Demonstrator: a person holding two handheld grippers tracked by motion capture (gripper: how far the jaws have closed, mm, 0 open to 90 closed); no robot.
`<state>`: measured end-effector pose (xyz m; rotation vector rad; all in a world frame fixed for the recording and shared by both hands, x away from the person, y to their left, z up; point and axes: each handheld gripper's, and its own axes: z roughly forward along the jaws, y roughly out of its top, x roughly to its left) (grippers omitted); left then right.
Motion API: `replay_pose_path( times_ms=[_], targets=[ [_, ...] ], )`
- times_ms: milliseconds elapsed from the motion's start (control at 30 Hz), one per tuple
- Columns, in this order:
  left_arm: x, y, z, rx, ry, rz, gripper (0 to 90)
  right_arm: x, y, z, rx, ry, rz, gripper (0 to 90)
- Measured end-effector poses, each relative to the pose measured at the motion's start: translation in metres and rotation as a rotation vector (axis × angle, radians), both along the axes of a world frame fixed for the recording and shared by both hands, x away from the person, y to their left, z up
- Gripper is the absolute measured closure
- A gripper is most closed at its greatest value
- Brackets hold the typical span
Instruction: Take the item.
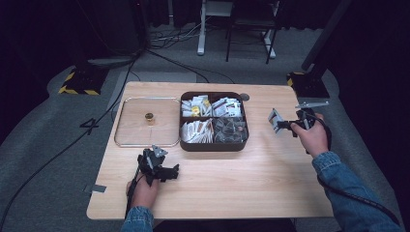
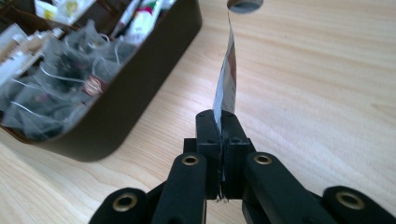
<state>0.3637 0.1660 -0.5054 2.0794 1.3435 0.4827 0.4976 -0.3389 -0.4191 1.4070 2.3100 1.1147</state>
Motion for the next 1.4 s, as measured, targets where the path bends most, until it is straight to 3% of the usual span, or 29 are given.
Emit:
replay_pose_path(
  times_ms=[367,700,767,900,1067,1200,1400],
  targets=[
    [0.000,0.000,0.000,0.000,0.000,0.000,0.0,-0.005,-0.004,-0.029,0.019,0.052,-0.006,89.0],
    [0.000,0.000,0.000,0.000,0.000,0.000,0.0,-0.006,-0.004,-0.040,0.040,0.076,-0.009,84.9],
    [0.000,0.000,0.000,0.000,0.000,0.000,0.0,-0.006,-0.005,-0.042,0.042,0.065,-0.016,79.8],
    [0.000,0.000,0.000,0.000,0.000,0.000,0.0,-0.004,-0.009,-0.044,0.050,0.037,-0.030,60.0],
    [0.000,0.000,0.000,0.000,0.000,0.000,0.0,-0.002,-0.016,-0.046,0.018,-0.029,-0.049,43.8],
    [0.000,0.000,0.000,-0.001,0.000,0.000,0.0,-0.003,-0.021,-0.043,-0.026,-0.068,-0.065,40.7],
    [0.000,0.000,0.000,-0.001,0.000,-0.001,0.0,-0.008,-0.019,-0.030,-0.002,-0.092,-0.042,40.9]
  ],
)
